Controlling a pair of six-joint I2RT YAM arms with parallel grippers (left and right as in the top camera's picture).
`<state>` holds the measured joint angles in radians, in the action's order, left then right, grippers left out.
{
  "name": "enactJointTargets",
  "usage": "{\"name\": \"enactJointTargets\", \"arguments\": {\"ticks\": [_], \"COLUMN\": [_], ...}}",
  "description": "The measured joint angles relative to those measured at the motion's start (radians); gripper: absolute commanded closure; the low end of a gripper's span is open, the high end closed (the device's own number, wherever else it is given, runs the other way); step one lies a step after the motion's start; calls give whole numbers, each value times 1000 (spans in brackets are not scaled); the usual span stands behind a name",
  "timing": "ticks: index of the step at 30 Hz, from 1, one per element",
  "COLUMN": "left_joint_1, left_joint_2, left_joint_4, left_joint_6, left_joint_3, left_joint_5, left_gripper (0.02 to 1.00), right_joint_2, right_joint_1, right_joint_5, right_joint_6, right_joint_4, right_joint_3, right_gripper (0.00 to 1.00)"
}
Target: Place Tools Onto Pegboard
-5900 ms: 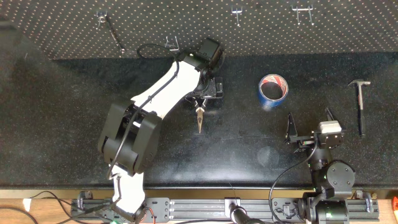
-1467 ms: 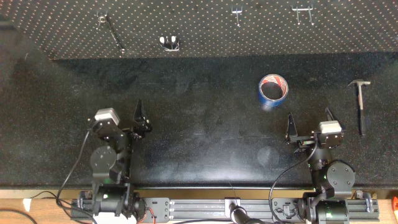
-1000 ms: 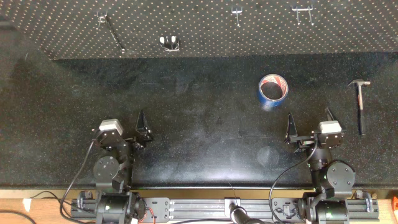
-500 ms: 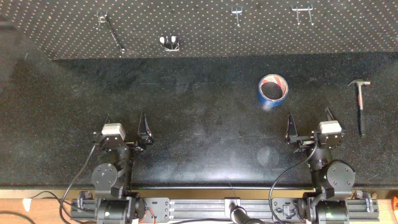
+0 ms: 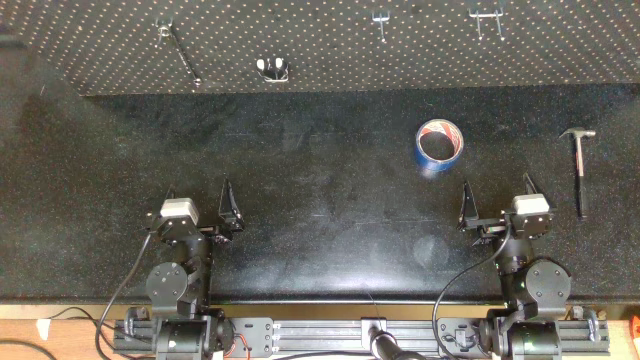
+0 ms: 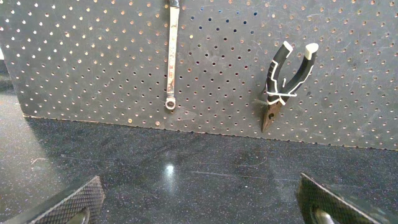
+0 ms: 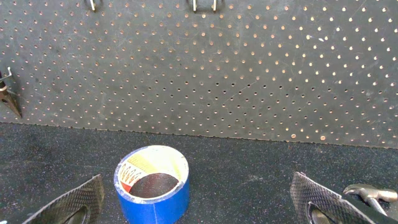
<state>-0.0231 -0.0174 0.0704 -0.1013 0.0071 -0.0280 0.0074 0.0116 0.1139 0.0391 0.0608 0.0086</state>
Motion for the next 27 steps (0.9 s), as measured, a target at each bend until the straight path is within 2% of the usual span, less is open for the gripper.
{"name": "enactJointTargets", "arguments": {"ticks": [7,10,11,14,15,18,22,25,27], "left_joint_1": [0,0,0,0,0,0,0,0,0], "left_joint_2": [0,0,0,3,4,5,6,6,6], "left_joint_4": [0,0,0,2,2,2,2,3,2], "left_joint_6": [0,0,0,0,0,0,0,0,0], "left_joint_3": [0,0,0,0,0,1,1,1,1], "left_joint_5": [0,0,2,4,7,7,8,8,8], "left_gripper": [23,20,23,20,23,23,23,20,23], "right_joint_2": [0,30,154,422,594,904,1204,1376,1457], "right_joint_1": [0,0,-5,-29,-64,-142,-209,-250,-272], "right_joint_5": [0,0,0,16,32,47,47,-15,-52], "right_joint_6": [2,103,187,256,274,283,264,253,253], "right_joint_4": [0,7,16,29,40,190,394,587,642], "right_joint_3": [0,11,63,231,367,628,848,999,1044], "right_gripper": [25,25,25,25,25,25,25,25,25]}}
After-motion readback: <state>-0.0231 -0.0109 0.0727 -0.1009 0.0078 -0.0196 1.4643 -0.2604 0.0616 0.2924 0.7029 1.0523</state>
